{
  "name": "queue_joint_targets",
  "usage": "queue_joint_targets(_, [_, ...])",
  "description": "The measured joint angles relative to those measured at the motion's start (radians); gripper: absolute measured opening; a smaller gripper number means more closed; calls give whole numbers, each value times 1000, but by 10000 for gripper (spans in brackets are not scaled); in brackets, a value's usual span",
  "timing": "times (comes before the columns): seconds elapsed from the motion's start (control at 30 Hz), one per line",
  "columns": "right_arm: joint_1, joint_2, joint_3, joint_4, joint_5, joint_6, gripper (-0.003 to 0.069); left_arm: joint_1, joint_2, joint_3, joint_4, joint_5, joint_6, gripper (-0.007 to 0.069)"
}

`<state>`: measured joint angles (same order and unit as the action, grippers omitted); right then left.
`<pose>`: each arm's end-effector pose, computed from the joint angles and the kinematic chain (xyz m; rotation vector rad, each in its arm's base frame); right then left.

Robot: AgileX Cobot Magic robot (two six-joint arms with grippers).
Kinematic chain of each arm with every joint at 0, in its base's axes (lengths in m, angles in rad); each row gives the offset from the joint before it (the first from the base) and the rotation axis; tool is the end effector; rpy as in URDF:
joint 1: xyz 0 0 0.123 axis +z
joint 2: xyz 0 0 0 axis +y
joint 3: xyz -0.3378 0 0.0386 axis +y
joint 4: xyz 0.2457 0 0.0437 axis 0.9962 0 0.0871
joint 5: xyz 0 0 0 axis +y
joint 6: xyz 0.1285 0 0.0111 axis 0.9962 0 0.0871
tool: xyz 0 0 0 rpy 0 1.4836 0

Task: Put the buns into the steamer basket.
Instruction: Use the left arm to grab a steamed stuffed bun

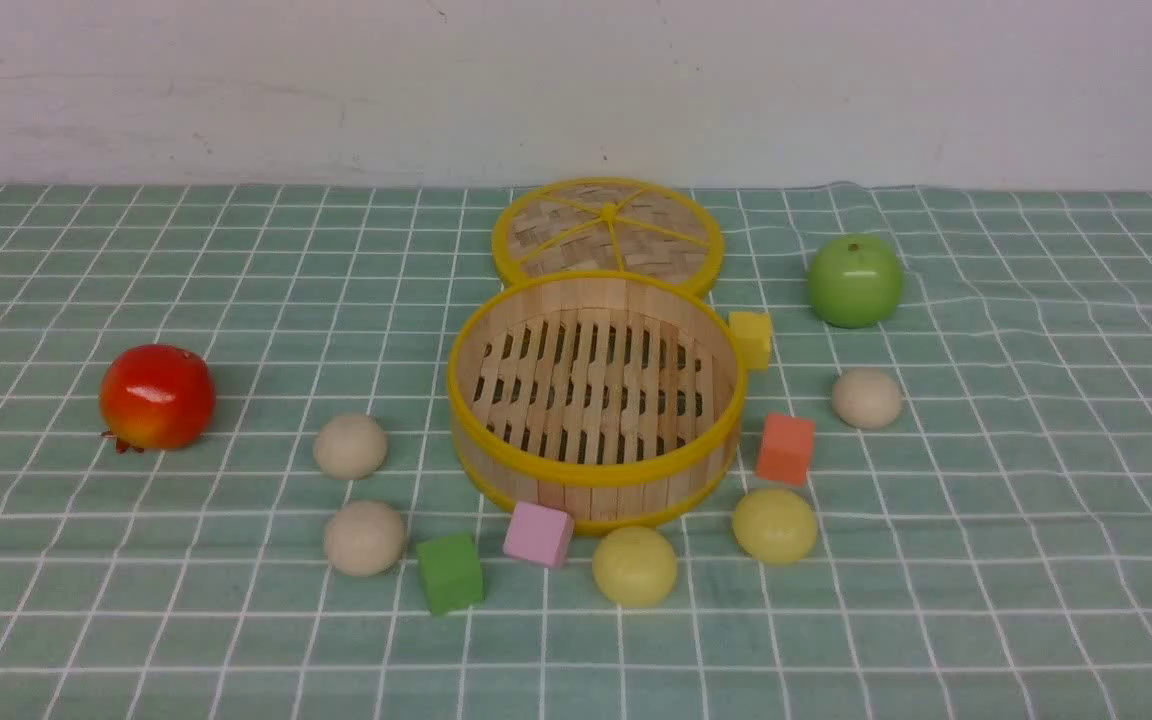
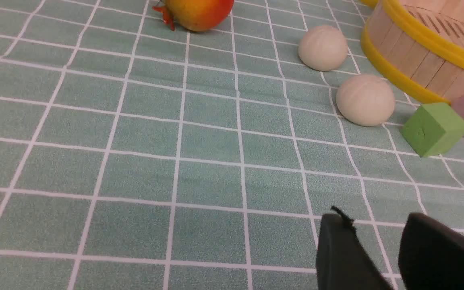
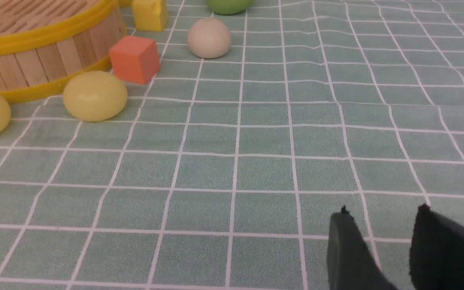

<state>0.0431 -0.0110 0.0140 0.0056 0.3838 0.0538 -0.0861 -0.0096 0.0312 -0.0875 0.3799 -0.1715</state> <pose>0.0308 0.0016 0.1627 0.0134 1.8710 0.0724 0.0306 -0.0068 0.1569 -0.1353 1.8872 -0.2623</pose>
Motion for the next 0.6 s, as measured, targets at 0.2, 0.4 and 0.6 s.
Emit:
queue_joint_targets(0.2, [0, 0, 0, -6, 0, 0, 240, 0, 0, 0, 0, 0, 0, 221])
queue_joint_targets(0.4, [0, 0, 0, -6, 0, 0, 240, 0, 0, 0, 0, 2, 0, 227])
queue_joint_targets(0.6, [0, 0, 0, -6, 0, 0, 240, 0, 0, 0, 0, 2, 0, 236])
